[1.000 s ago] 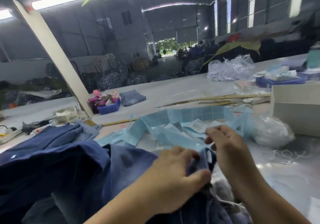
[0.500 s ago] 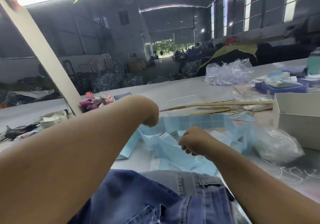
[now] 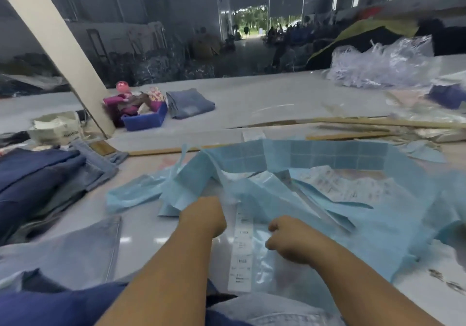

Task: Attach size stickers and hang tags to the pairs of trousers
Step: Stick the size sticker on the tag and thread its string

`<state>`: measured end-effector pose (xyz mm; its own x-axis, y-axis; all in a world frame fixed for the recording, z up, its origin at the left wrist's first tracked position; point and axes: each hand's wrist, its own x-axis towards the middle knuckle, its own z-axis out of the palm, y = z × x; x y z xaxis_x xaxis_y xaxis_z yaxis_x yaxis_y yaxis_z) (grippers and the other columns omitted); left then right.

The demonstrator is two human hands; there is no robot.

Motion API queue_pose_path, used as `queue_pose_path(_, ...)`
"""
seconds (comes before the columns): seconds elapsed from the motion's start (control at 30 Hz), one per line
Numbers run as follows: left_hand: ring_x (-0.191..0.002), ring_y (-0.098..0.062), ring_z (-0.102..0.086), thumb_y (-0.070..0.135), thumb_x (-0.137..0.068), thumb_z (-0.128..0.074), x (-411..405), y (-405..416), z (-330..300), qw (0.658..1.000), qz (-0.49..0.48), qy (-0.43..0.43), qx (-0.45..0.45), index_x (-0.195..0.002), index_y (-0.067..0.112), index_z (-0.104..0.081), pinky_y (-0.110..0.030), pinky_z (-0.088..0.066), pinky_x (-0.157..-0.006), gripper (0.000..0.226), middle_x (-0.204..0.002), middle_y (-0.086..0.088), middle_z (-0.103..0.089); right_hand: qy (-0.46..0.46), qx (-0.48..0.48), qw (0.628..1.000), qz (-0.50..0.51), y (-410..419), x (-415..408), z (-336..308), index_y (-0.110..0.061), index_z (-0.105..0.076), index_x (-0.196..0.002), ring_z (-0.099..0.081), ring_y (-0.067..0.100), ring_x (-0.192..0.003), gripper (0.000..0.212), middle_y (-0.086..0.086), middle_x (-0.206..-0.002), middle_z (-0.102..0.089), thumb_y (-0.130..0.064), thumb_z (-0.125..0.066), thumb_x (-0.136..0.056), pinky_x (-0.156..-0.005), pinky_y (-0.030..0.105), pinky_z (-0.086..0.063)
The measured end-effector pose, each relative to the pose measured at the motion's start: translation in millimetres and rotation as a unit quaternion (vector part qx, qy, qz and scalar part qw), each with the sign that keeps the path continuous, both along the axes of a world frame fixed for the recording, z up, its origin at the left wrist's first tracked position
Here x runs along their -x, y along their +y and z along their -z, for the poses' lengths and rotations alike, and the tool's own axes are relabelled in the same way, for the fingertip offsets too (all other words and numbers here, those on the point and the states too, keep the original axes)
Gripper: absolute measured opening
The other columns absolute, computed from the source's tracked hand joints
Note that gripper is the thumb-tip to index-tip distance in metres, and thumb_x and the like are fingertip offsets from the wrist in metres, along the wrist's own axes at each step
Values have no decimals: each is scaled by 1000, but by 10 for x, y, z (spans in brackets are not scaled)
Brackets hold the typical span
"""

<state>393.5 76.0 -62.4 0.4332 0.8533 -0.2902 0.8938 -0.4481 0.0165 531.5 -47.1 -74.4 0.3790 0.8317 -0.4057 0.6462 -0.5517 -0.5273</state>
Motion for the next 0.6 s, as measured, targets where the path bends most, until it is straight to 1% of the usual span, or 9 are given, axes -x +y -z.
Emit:
queue_pose_path(0.07,-88,-24,-58,33,-82,-71,-12,-13,86,999,-6,28,38,-82,16,-52,-35,-52,-81,25,-94,-2,-58,-15,-7,1000,-2,-1,-23,52,-19,-54,-130,-55,22,-110,42,3,-130,-56,-20,-57,-88,-78,26,-40)
queue_pose_path(0.13,-87,-22,-57,48,-77,-76,-31,-56,132,996,-18,35,86,-84,18,-52,-34,-51,-83,39,-86,2,-54,-15,-15,1000,-6,-7,-17,66,-20,-52,-132,-54,22,-115,45,2,-134,-53,-18,-57,-88,-80,27,-41)
queue_pose_path(0.23,-81,-20,-58,56,-67,-80,-59,-111,135,992,-21,15,126,-81,18,-54,-30,-47,-73,49,-82,2,-56,-19,-18,999,-22,-40,-17,60,-20,-53,-131,-53,23,-118,47,1,-134,-52,-19,-63,-85,-87,29,-44)
queue_pose_path(0.3,-79,-19,-59,57,-62,-82,-72,-149,146,990,-18,10,141,-80,20,-55,-30,-47,-70,49,-83,2,-60,-20,-5,999,-50,-72,-6,55,-22,-49,-135,-46,22,-125,62,0,-137,-49,-29,-75,-78,-93,29,-43)
queue_pose_path(0.37,-80,-19,-59,57,-67,-79,-85,-177,167,992,-9,14,128,-78,22,-53,-31,-47,-71,46,-82,2,-59,-45,21,994,-93,-94,21,62,-22,-45,-138,-35,22,-133,78,0,-140,-43,-39,-80,-71,-102,33,-40)
queue_pose_path(0.4,-82,-20,-58,55,-72,-76,-92,-183,178,993,-2,17,113,-77,22,-50,-31,-47,-73,43,-81,3,-56,-55,27,993,-103,-99,31,71,-21,-43,-139,-31,23,-136,81,0,-141,-41,-41,-81,-70,-105,35,-39)
queue_pose_path(0.47,-85,-21,-54,49,-85,-66,-116,-184,189,996,8,23,86,-78,19,-47,-31,-44,-76,36,-82,4,-52,-55,25,994,-92,-97,30,87,-21,-41,-142,-27,24,-137,83,0,-142,-39,-36,-81,-70,-105,37,-39)
queue_pose_path(0.53,-88,-22,-51,42,-93,-58,-142,-181,208,997,18,33,72,-86,18,-46,-31,-42,-79,27,-88,2,-50,-58,22,996,-68,-88,13,90,-21,-40,-143,-28,26,-136,81,2,-142,-38,-29,-79,-73,-102,37,-42)
queue_pose_path(0.6,-89,-22,-50,37,-95,-54,-151,-163,242,997,17,39,68,-87,18,-47,-31,-42,-79,21,-85,3,-48,-83,25,995,-49,-86,0,89,-19,-44,-136,-32,29,-131,67,5,-136,-39,-24,-74,-76,-98,37,-43)
